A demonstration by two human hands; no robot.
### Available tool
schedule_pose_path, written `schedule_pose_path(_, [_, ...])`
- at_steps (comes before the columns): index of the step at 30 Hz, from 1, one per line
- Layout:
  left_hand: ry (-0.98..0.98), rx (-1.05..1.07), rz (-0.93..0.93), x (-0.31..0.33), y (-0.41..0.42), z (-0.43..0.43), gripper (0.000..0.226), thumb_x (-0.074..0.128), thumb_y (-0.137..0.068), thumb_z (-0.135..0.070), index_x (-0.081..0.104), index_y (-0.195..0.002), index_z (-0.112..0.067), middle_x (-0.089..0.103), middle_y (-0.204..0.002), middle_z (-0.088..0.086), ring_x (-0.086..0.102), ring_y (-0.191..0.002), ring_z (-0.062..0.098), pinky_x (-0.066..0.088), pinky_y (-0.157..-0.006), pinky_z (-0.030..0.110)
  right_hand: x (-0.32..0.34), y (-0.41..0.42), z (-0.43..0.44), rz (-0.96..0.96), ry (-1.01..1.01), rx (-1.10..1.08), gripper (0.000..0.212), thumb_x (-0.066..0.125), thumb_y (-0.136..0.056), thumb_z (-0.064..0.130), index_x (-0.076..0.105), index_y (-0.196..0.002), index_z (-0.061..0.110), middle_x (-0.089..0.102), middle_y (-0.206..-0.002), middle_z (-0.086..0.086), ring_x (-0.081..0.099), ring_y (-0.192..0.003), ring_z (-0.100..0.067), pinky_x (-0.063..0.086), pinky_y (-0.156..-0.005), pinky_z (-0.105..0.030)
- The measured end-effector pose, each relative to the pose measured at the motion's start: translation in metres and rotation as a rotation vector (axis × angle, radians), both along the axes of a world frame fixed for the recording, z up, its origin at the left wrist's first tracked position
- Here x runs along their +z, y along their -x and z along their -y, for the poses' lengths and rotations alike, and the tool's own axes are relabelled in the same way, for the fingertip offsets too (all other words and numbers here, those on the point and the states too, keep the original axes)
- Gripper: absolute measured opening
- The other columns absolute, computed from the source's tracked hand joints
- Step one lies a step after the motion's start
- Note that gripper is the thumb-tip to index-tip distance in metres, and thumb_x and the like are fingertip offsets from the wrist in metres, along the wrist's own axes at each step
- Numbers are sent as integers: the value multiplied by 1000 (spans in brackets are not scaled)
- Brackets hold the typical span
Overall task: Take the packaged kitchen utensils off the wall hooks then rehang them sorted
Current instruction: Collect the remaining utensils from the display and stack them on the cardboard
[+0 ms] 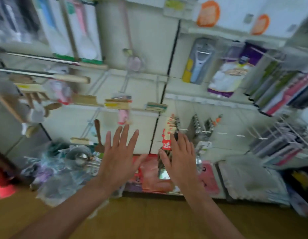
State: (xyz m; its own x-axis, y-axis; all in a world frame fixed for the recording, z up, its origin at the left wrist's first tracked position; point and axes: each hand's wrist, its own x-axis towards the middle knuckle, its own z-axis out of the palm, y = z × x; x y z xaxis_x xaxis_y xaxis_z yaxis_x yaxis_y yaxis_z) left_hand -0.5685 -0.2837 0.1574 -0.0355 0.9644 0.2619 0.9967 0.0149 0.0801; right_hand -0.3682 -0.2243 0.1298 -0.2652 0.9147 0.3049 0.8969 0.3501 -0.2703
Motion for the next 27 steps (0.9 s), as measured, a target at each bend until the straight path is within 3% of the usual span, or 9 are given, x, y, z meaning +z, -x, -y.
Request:
schedule_pose_path(4, [7, -94, -25, -3, -79, -32, 81, 25, -92, -70, 32, -152, -16, 25, -159, 18, 21, -148, 35, 14, -119, 58, -2, -74, -15, 2, 2, -83, 74, 19, -99, 67, 28, -156, 20, 23, -164, -10, 17, -152, -28, 14, -123, -47])
schedule_pose_path(7, [9, -170, -34, -7, -128, -48, 79, 25, -94, -69, 31, -153, -17, 26, -158, 18, 21, -147, 35, 14, -118, 59, -6, -120, -17, -12, -7, -141, 71, 28, -100, 63, 31, -155, 19, 28, -161, -10, 22, -150, -29, 24, -120, -51])
schedule_pose_path(13, [6, -281, -30, -17, -200, -67, 78, 19, -96, -69, 30, -153, -17, 25, -159, 17, 20, -148, 34, 15, -119, 57, -19, -185, -17, 14, 8, -255, 69, 30, -100, 63, 30, -155, 20, 24, -163, -9, 19, -150, -28, 18, -121, -47])
schedule_pose_path(17, [2, -335, -16, -28, -225, -80, 76, 24, -96, -69, 27, -154, -19, 21, -161, 14, 16, -149, 31, 14, -120, 56, -26, -203, -21, 12, 27, -289, 72, 27, -99, 66, 30, -155, 20, 23, -163, -11, 19, -151, -29, 24, -120, -51])
schedule_pose_path(22, [9, -369, -11, -35, -234, -103, 75, 23, -97, -67, 29, -153, -18, 23, -160, 16, 18, -149, 32, 14, -120, 56, -27, -210, -38, 42, 44, -331, 73, 24, -99, 68, 25, -156, 22, 17, -165, -9, 11, -153, -26, 17, -123, -49])
schedule_pose_path(27, [19, -409, 4, -37, -236, -131, 77, 20, -95, -68, 28, -153, -18, 24, -159, 16, 20, -148, 33, 11, -121, 55, -25, -210, -56, 44, 67, -352, 82, 6, -96, 72, 23, -157, 21, 14, -166, -9, 8, -153, -25, 16, -123, -50])
